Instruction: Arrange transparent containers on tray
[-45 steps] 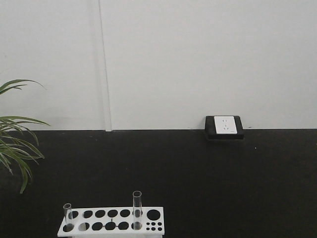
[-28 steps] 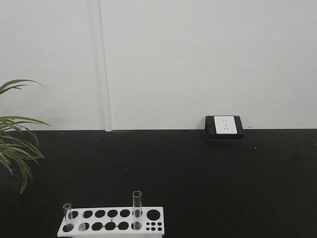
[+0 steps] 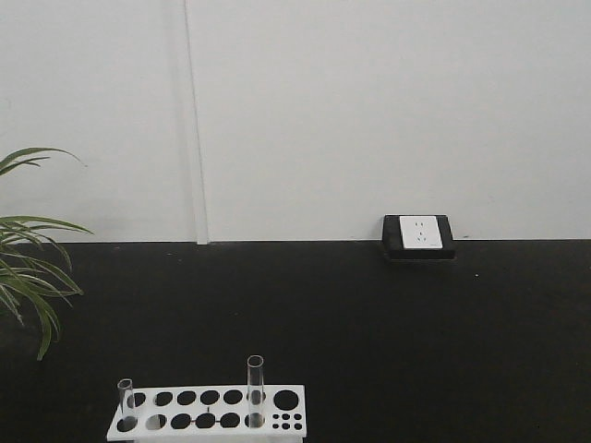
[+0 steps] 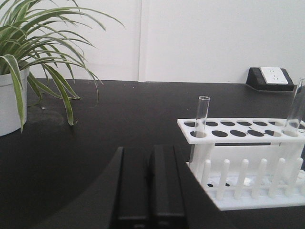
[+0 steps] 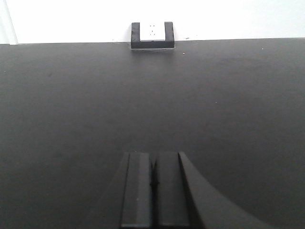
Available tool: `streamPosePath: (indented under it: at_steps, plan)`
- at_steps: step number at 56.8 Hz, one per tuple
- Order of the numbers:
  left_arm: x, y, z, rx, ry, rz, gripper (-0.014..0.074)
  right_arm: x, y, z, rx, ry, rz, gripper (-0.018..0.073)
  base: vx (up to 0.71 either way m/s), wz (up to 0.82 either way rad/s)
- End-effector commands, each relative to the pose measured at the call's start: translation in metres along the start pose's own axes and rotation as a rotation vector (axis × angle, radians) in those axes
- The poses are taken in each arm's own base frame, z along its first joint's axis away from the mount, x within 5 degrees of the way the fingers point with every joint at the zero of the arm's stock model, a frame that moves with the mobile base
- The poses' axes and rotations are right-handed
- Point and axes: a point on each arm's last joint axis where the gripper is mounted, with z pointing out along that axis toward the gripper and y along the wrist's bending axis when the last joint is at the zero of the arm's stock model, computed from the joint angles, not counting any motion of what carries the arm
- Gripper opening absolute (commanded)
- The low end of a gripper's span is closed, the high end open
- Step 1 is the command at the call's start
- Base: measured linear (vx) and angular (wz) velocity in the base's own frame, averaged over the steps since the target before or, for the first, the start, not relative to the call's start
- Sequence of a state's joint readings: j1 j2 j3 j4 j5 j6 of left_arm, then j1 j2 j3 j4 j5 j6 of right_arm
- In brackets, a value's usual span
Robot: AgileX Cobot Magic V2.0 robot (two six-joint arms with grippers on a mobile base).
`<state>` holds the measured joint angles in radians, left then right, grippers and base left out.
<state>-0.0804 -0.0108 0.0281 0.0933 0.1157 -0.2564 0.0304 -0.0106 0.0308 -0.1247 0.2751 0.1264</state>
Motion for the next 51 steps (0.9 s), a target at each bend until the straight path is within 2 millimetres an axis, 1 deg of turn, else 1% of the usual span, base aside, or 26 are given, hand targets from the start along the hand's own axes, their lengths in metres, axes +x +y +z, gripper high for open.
streamPosePath:
  at_steps: [1,19,23,42,45,51]
  plan:
    - [0.003,0.000,0.000,0.016,-0.065,-0.011,-0.0007,-0.005,0.001,0.000,-0.009,-0.078,-0.014,-0.0011,0.00,0.00]
    - [0.003,0.000,0.000,0.016,-0.065,-0.011,-0.0007,-0.006,0.001,0.000,-0.013,-0.092,-0.003,-0.0011,0.00,0.00]
    - [0.003,0.000,0.000,0.017,-0.067,-0.011,-0.0007,-0.009,0.001,0.000,-0.016,-0.117,-0.007,-0.0011,0.00,0.00]
    - [-0.002,-0.001,-0.001,0.030,-0.116,-0.011,-0.0007,-0.031,0.004,-0.006,-0.048,-0.370,-0.006,-0.0011,0.00,0.00]
    - [-0.005,-0.002,-0.001,0.040,-0.156,-0.011,-0.0007,-0.037,0.005,-0.008,-0.051,-0.403,-0.006,-0.0011,0.00,0.00]
    - [-0.022,-0.006,-0.005,0.069,-0.276,-0.006,-0.0007,-0.053,0.004,-0.015,-0.048,-0.436,-0.006,-0.0010,0.00,0.00]
